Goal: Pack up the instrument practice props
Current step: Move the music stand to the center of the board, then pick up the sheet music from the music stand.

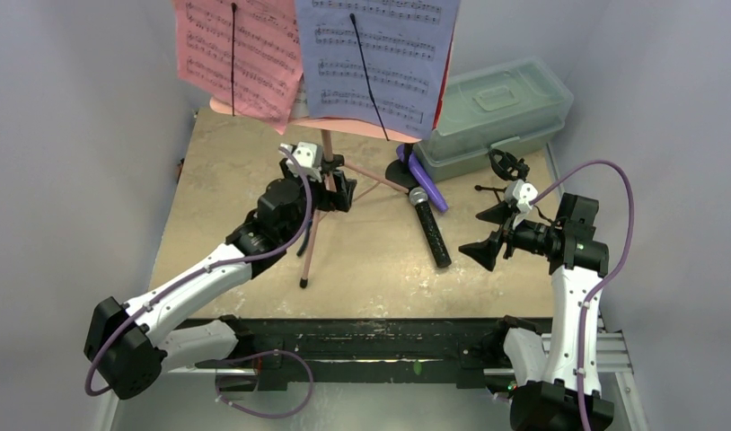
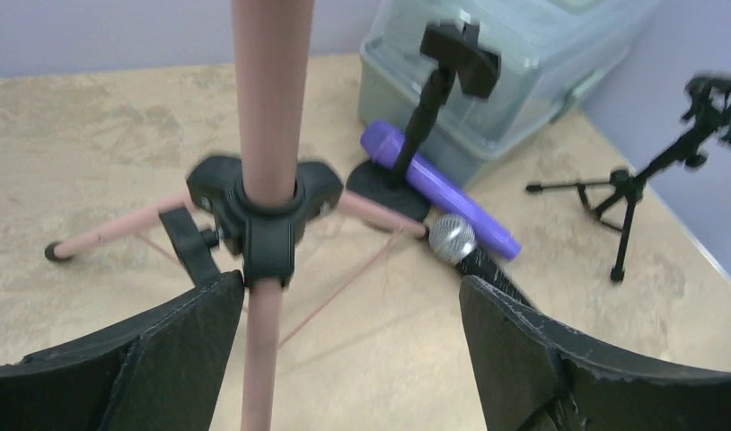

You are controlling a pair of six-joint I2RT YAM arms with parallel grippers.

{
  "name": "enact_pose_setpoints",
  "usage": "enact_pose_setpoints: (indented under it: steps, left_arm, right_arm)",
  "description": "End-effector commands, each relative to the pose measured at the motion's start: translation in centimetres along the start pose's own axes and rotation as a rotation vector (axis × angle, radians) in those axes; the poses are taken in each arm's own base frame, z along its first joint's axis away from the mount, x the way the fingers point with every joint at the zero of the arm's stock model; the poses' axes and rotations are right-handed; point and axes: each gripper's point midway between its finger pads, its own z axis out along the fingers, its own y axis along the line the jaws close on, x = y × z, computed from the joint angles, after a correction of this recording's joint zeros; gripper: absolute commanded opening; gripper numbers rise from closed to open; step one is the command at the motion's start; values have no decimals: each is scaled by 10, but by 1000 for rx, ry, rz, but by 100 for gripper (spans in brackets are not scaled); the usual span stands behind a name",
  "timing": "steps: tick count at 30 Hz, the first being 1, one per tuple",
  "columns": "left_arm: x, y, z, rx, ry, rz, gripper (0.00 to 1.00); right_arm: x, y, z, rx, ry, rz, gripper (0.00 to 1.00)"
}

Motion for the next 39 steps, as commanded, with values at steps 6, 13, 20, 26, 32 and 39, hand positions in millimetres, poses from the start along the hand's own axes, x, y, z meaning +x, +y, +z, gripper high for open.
enact_pose_setpoints:
  steps: [6,13,20,26,32,39]
  left_arm:
    - [55,-25,-57,287,201,124,88]
    - [-2,-28,-97,313,108,139,88]
    - [-96,-28,-126,255,-49,128,87]
    - [-165,-21,-141,153,-144,108,84]
    - [-220,0,-144,-18,-244,107,77]
    - [-237,4,-119,-112,-230,126,67]
  right_arm:
    - [-3,5,1,-31,-13,-20,99]
    - [-2,2,2,-37,-6,-4,99]
    - [-1,0,2,-38,-1,6,99]
    - [-1,1,2,-36,-3,0,99]
    - [0,1,2,-32,3,1,99]
    - [0,0,2,-32,3,0,99]
